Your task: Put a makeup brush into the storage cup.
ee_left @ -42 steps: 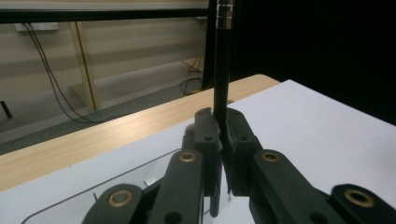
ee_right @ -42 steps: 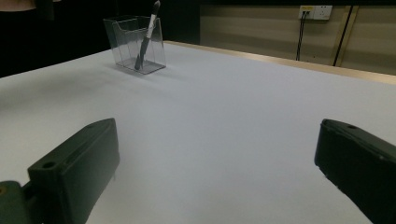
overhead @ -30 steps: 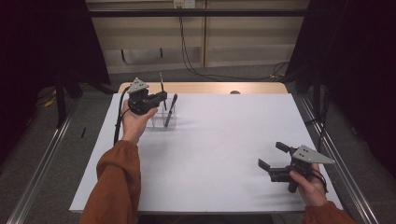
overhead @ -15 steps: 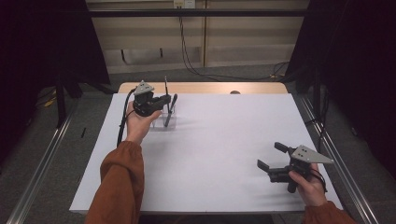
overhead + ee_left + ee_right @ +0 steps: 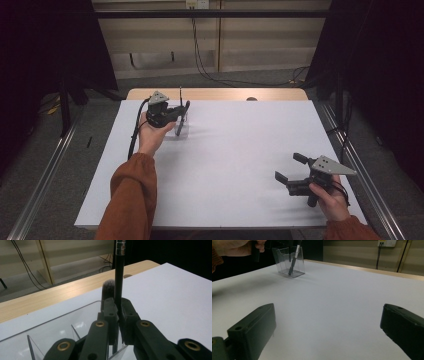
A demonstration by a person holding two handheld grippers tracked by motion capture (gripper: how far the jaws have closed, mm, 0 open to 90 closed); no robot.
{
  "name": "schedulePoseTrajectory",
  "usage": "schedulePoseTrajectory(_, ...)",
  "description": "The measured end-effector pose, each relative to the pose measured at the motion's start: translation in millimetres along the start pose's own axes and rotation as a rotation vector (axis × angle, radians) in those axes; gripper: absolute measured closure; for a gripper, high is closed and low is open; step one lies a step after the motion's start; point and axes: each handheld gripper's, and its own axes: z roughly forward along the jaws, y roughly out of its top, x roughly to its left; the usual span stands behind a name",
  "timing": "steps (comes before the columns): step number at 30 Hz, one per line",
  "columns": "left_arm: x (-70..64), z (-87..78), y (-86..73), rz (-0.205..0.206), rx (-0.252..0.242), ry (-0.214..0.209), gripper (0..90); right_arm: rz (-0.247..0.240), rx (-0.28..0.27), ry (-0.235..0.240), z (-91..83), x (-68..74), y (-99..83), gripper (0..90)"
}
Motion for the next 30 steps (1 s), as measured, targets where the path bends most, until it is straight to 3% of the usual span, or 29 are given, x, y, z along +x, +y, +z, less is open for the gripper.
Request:
schedulePoseTrajectory(4,-0.7,3.9,-5.3,-0.015,0.016,-0.004,85.3,-0.002,0.001,-0.001,0.3,0.0,-0.1,0.0)
schedulePoseTrajectory(21,1.9,7.0,-15.9,-0.007,0.062,-0.005,84.1,0.003,-0.002,-0.007,0.2,0.0,-0.3,0.1)
schedulePoseTrajectory(30,1.4,5.5,-16.2,0.005,0.056,0.029,69.5,0.006,-0.003,-0.006,0.0,-0.2,-0.2,0.1)
